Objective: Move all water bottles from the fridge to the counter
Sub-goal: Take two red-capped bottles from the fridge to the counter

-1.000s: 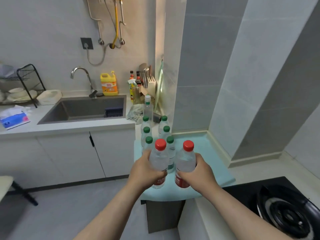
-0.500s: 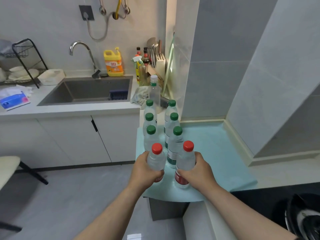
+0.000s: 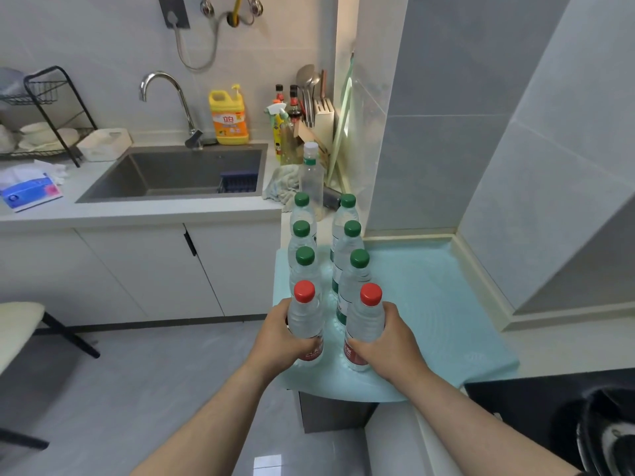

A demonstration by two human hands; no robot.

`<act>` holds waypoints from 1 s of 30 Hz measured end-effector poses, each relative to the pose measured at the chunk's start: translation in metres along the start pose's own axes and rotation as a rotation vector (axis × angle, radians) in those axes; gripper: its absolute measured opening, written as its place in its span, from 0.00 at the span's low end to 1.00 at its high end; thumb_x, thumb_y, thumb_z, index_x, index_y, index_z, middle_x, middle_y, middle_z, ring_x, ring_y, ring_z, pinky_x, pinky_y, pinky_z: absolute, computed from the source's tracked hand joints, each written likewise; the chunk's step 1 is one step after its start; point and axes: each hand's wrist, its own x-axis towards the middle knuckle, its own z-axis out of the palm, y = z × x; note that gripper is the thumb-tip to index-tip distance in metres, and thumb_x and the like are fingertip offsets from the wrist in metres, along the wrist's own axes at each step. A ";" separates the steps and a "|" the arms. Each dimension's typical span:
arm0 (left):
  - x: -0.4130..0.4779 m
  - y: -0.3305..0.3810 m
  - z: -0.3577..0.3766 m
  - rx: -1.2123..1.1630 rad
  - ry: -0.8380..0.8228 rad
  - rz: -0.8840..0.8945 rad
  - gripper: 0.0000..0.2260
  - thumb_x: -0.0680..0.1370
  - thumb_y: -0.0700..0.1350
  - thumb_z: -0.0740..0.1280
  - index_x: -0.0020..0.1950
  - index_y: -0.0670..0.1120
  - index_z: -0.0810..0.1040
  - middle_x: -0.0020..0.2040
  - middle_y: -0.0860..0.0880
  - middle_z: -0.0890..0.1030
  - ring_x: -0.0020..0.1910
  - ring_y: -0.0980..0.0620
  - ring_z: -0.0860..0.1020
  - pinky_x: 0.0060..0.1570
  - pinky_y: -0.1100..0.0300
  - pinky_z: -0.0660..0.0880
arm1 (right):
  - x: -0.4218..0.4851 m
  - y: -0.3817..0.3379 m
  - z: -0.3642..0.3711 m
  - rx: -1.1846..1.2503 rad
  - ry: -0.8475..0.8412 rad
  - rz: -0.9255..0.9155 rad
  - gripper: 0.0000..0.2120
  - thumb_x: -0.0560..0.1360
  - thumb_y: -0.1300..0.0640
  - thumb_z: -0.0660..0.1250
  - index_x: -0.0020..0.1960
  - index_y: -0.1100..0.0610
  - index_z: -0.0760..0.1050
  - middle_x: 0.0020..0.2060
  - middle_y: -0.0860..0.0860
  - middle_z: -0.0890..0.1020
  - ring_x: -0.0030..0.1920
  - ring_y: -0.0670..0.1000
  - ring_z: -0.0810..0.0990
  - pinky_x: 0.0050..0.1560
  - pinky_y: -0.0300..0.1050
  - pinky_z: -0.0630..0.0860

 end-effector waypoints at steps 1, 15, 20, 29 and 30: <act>0.000 0.000 0.000 -0.001 0.000 0.009 0.21 0.65 0.43 0.79 0.54 0.55 0.77 0.49 0.54 0.82 0.47 0.56 0.81 0.44 0.62 0.75 | -0.001 0.000 0.000 -0.002 -0.005 -0.001 0.27 0.66 0.50 0.79 0.56 0.46 0.66 0.45 0.43 0.78 0.42 0.40 0.78 0.34 0.33 0.70; -0.004 0.006 -0.016 0.047 -0.030 0.058 0.39 0.59 0.51 0.80 0.67 0.63 0.67 0.62 0.60 0.75 0.60 0.59 0.75 0.59 0.58 0.75 | -0.008 -0.015 -0.012 0.043 0.005 -0.052 0.35 0.63 0.46 0.79 0.63 0.41 0.65 0.57 0.42 0.77 0.56 0.45 0.78 0.56 0.45 0.77; -0.016 0.040 -0.043 0.096 0.031 0.134 0.45 0.64 0.56 0.79 0.75 0.59 0.60 0.65 0.62 0.66 0.63 0.60 0.67 0.61 0.61 0.67 | -0.020 -0.047 -0.037 -0.052 0.053 -0.118 0.39 0.72 0.45 0.74 0.76 0.49 0.58 0.73 0.48 0.67 0.72 0.50 0.66 0.70 0.49 0.67; -0.034 0.127 -0.128 0.243 0.188 0.361 0.44 0.71 0.61 0.73 0.80 0.57 0.53 0.79 0.54 0.60 0.76 0.53 0.60 0.71 0.55 0.61 | -0.050 -0.153 -0.075 -0.198 0.127 -0.341 0.39 0.74 0.40 0.69 0.78 0.49 0.55 0.76 0.47 0.62 0.76 0.50 0.60 0.72 0.48 0.62; -0.036 0.133 -0.136 0.247 0.197 0.377 0.44 0.71 0.61 0.73 0.80 0.57 0.53 0.80 0.55 0.59 0.77 0.53 0.58 0.72 0.55 0.60 | -0.053 -0.164 -0.077 -0.204 0.133 -0.365 0.39 0.74 0.40 0.68 0.78 0.48 0.55 0.76 0.47 0.61 0.76 0.50 0.60 0.72 0.49 0.62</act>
